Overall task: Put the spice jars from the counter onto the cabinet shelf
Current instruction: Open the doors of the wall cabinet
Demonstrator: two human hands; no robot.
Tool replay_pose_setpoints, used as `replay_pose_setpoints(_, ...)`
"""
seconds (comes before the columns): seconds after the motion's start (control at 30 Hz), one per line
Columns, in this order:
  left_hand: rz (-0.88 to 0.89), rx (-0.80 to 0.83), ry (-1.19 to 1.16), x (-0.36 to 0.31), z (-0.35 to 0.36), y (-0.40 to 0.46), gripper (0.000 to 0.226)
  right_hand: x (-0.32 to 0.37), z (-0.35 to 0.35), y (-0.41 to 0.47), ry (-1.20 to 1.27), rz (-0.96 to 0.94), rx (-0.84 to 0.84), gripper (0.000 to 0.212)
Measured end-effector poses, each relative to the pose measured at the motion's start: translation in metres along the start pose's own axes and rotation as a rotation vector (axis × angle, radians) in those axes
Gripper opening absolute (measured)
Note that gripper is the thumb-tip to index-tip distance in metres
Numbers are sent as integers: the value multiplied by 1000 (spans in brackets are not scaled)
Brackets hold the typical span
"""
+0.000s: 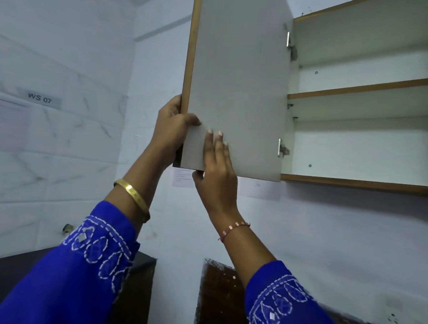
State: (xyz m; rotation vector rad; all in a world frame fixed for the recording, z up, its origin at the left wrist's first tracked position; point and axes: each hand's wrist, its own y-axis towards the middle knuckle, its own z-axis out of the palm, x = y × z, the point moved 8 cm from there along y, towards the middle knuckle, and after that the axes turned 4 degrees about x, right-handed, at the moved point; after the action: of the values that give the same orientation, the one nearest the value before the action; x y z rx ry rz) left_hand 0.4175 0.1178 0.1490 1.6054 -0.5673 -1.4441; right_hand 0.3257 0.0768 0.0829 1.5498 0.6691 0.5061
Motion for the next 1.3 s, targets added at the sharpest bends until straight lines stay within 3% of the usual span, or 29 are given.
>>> replay_pose_setpoints(0.2, 46, 41, -26, 15, -13, 11, 32, 2, 22, 1, -90, 33, -88, 59)
replay_pose_setpoints(0.47, 163, 48, 210, 2, 3, 1, 42, -5, 10, -3, -62, -6, -33, 72)
replay_pose_setpoints(0.7, 332, -229, 600, -23, 19, -31, 62, -20, -17, -14, -125, -194, 139, 69)
replay_pose_setpoints(0.77, 382, -243, 675, -33, 35, -43, 62, -29, -34, -17, -155, -224, 163, 70)
replay_pose_setpoints(1.3, 379, -9, 386, -92, 279, -128, 54, -194, -263, -48, -440, -128, 239, 60)
